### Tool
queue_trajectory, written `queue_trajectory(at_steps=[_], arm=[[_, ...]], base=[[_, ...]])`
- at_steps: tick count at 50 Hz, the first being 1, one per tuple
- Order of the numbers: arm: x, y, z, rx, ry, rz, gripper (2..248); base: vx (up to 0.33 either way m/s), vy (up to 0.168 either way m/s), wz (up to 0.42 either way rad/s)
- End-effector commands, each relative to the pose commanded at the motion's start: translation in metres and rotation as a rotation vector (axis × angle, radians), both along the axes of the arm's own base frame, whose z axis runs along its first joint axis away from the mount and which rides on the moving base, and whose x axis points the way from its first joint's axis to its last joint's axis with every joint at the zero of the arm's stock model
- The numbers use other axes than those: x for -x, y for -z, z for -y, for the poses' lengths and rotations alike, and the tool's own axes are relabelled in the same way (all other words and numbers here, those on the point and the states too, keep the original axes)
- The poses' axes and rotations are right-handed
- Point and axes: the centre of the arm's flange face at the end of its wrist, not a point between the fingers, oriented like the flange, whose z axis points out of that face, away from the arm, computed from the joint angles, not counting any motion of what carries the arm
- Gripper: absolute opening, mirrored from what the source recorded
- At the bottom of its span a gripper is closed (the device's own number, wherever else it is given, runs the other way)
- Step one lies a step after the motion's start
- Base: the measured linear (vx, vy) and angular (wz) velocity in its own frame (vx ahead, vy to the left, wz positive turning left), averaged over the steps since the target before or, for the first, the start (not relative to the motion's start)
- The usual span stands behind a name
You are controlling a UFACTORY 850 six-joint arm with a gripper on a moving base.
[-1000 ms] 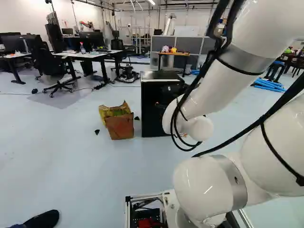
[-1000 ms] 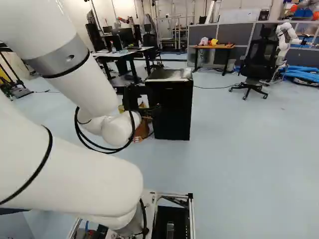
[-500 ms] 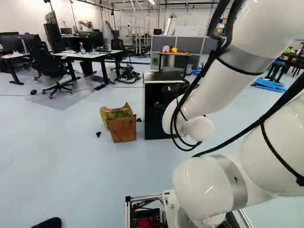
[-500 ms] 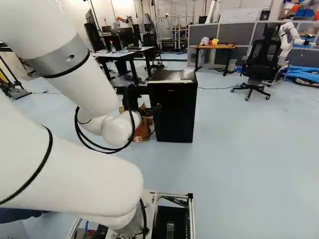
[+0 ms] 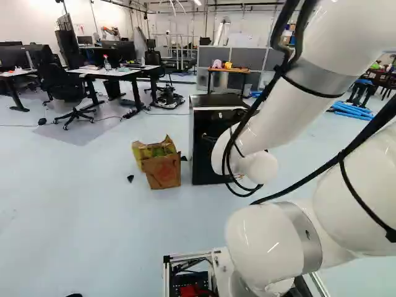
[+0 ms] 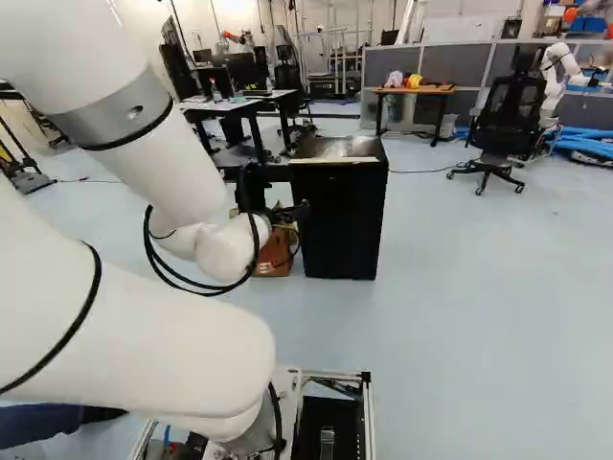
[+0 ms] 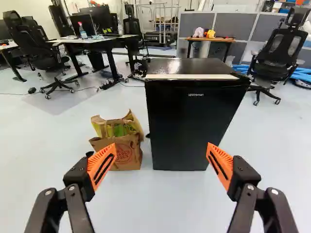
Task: Grab a drink from the fridge
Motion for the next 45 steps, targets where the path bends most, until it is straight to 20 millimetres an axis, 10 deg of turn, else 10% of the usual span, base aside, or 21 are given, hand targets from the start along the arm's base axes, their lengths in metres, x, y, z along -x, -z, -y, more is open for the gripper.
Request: queue_trajectory(at_steps=[45], arm=[[0.0000, 0.0000, 0.0000, 0.000, 0.000, 0.000, 247]], base=[[0.091, 0.068, -0.090]])
